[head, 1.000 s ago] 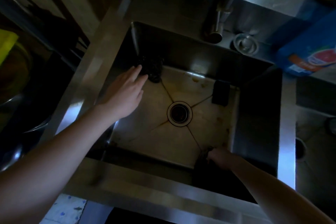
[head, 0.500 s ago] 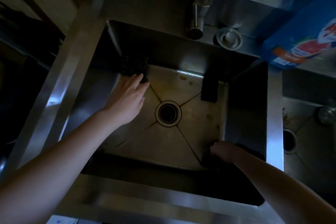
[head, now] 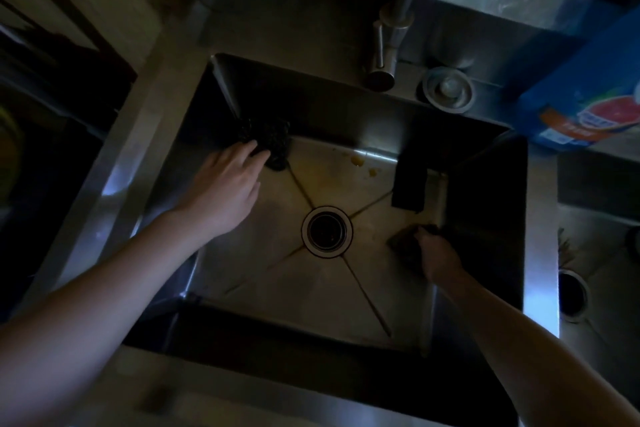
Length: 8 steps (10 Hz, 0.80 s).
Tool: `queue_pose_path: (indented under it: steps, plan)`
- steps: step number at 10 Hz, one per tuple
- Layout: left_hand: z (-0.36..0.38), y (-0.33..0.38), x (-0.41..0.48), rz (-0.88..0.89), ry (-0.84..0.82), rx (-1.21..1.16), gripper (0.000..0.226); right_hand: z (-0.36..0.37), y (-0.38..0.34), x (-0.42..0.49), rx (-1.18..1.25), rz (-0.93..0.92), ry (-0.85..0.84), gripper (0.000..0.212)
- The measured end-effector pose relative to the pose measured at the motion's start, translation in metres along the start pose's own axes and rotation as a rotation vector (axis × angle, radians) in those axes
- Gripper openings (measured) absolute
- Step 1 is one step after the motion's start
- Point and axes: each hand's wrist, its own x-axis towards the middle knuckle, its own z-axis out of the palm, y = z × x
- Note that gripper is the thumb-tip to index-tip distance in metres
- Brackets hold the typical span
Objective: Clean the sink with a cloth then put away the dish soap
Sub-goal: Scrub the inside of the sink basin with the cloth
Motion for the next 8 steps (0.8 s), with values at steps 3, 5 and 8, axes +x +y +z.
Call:
queue_pose_path:
  steps: [3,5,8]
  plan:
    - [-0.028,0.023,0.046,0.026,0.061,-0.007,0.057,0.036,-0.022,-0.037,0.301,0.049,0.054,0.049]
    - [-0.035,0.042,0.053,0.060,0.051,-0.026,0.054,0.053,-0.041,-0.060,0.162,0.074,-0.118,0.048]
    - [-0.032,0.017,0.014,0.002,0.055,-0.011,0.053,0.038,0.002,-0.041,0.064,-0.100,-0.183,0.045]
